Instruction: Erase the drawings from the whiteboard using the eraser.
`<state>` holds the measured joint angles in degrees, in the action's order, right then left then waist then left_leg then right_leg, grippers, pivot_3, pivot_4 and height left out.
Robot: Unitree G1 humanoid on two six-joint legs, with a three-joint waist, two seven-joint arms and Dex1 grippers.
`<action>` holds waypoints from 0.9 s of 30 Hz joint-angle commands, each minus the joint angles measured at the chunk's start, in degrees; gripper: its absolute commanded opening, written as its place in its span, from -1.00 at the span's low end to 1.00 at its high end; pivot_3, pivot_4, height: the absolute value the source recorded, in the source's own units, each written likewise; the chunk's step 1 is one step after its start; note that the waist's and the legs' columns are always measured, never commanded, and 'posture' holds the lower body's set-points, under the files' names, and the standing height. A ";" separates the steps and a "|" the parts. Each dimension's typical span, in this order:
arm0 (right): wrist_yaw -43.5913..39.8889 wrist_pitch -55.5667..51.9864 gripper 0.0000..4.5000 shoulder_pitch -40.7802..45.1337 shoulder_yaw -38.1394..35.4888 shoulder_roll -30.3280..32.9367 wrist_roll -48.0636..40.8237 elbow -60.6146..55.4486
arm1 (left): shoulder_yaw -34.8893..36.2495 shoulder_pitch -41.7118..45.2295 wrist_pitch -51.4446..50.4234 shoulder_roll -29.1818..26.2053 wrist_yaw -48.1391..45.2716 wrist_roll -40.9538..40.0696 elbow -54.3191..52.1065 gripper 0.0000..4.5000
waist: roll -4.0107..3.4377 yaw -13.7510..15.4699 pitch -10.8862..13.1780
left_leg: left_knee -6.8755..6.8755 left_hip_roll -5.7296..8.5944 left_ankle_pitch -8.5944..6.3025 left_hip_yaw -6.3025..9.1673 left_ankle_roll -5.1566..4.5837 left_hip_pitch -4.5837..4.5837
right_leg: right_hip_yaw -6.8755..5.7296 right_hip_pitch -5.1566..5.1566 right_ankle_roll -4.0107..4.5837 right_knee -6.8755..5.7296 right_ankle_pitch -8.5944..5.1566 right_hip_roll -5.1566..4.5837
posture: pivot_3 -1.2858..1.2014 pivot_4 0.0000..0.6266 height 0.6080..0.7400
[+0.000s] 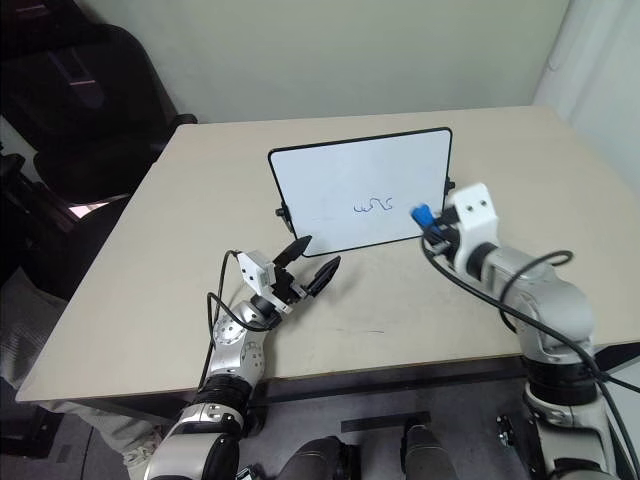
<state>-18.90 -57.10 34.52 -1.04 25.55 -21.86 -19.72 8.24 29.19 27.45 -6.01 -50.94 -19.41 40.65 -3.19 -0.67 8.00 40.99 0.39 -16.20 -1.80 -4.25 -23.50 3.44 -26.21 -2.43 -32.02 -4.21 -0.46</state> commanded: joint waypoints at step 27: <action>2.91 12.85 -0.79 12.24 12.85 -9.45 19.93 28.25 | 0.41 -3.35 1.28 -0.58 1.80 -0.69 -2.89 1.00 | 0.00 -0.63 0.00 | 0.00 0.00 -0.04 0.01 0.05 0.02 | -0.04 -0.08 0.06 0.02 0.02 -0.06 | 0.03 -0.52 0.79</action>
<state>-15.37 -43.84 46.17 11.46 16.26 -2.83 8.98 8.34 27.40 28.49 -7.00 -49.50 -19.45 37.91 -3.19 -1.30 8.00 40.98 0.39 -16.25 -1.79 -4.20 -23.48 3.40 -26.29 -2.37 -32.00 -4.18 -0.52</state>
